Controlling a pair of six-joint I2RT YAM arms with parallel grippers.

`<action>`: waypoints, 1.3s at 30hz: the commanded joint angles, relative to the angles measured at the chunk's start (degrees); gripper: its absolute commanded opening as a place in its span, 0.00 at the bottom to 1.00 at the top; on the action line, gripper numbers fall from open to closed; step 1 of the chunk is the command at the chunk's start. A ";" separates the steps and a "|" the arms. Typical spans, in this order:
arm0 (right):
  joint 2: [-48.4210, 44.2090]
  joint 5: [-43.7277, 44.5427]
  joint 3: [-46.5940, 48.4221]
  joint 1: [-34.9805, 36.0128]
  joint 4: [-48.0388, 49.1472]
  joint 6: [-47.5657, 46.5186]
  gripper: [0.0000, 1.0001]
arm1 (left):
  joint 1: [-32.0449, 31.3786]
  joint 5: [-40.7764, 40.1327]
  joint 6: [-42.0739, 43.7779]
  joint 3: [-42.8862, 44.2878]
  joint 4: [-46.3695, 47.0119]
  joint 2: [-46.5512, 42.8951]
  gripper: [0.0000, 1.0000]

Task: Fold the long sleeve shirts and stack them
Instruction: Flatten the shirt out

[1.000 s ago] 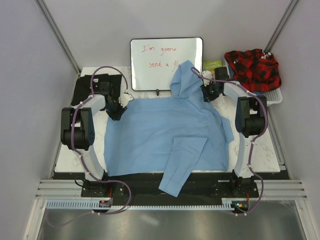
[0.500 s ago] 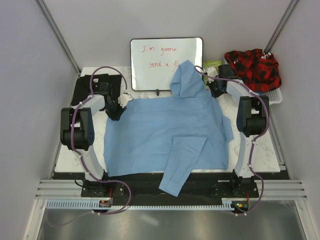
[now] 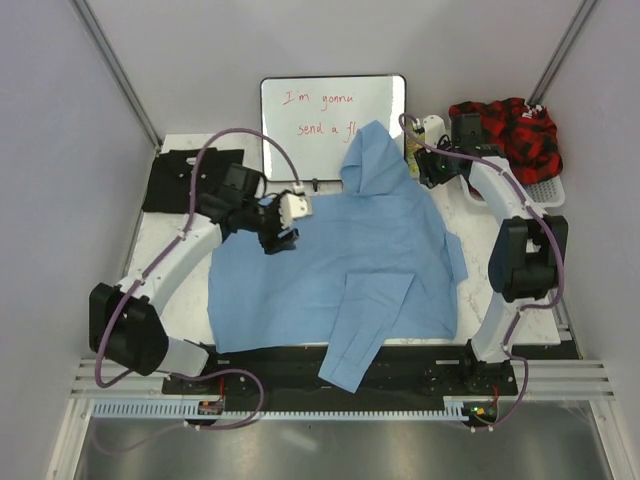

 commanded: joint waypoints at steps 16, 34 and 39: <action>-7.71 -9.12 -16.76 1.92 -7.19 4.03 0.46 | -31.85 2.99 -14.22 15.57 10.10 31.20 0.74; -4.46 -6.48 -16.59 1.74 -5.52 3.41 0.45 | -31.68 4.21 -10.62 19.09 9.76 36.05 0.53; -4.19 -5.52 -16.50 1.65 -3.68 3.15 0.45 | -31.94 9.49 -7.54 19.35 3.86 34.82 0.29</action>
